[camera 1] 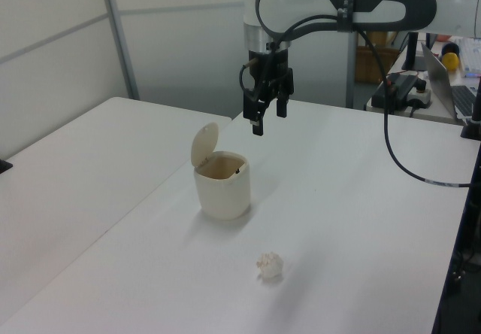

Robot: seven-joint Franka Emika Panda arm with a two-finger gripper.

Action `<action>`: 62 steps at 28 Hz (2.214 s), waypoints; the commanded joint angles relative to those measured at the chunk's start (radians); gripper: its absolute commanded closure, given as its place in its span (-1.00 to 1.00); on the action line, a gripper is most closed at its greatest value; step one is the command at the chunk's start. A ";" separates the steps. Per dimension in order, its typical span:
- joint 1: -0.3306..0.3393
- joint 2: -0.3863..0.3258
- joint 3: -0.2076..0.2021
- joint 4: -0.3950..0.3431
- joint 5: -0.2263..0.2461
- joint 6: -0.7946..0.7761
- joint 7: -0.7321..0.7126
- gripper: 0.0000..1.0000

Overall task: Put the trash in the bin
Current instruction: 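Lower the gripper onto the crumpled white paper ball and close it, then lift the paper ball and carry it above the cream bin's opening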

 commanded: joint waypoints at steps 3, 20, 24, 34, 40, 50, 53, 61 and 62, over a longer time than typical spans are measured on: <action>-0.005 0.017 -0.010 0.006 -0.003 0.012 0.011 -1.00; 0.067 0.080 0.004 -0.224 -0.013 0.109 -0.006 -1.00; 0.070 0.082 0.004 -0.278 -0.020 0.147 -0.008 -1.00; 0.095 0.094 0.007 -0.402 -0.066 0.225 -0.043 -1.00; 0.103 0.129 0.010 -0.395 -0.066 0.235 -0.129 -1.00; 0.118 0.215 0.055 -0.349 -0.067 0.252 -0.146 -1.00; 0.132 0.235 0.055 -0.338 -0.067 0.265 -0.141 -1.00; 0.139 0.260 0.055 -0.335 -0.069 0.316 -0.133 -0.12; 0.141 0.261 0.055 -0.335 -0.069 0.318 -0.133 -0.02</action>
